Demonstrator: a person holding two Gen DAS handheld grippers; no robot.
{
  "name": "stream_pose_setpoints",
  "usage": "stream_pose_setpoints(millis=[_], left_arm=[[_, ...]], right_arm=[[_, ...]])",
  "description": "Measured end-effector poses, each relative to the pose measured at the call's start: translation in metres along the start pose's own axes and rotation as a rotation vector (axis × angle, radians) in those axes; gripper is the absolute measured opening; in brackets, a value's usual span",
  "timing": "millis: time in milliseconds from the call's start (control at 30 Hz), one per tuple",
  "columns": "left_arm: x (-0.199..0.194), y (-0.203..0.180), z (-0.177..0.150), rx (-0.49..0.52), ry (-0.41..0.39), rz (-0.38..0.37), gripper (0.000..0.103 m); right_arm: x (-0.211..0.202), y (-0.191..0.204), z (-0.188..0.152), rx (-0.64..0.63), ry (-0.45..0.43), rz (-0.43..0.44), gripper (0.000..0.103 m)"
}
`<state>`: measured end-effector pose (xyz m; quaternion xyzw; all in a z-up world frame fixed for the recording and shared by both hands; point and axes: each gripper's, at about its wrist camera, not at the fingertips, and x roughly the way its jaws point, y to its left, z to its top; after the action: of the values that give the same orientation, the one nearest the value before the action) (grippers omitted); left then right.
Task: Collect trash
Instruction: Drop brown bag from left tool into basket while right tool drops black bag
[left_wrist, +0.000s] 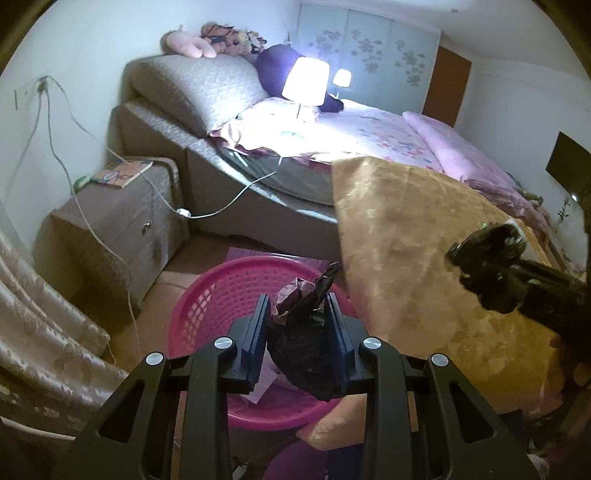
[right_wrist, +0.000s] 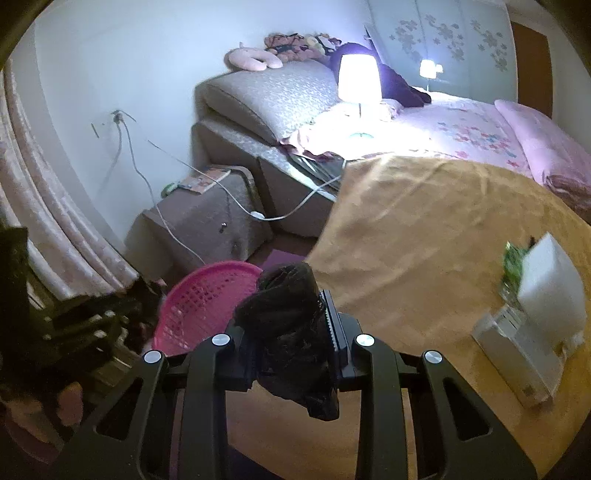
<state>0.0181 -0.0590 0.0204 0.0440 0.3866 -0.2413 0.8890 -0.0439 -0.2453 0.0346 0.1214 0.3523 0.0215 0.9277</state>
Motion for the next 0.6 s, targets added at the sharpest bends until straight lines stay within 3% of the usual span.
stream_pose_setpoints(millis=[600], left_arm=[[0.031,0.034,-0.010,-0.081,0.062,0.037,0.029]], right_arm=[[0.048,0.039,-0.007,-0.062,0.086,0.044,0.028]])
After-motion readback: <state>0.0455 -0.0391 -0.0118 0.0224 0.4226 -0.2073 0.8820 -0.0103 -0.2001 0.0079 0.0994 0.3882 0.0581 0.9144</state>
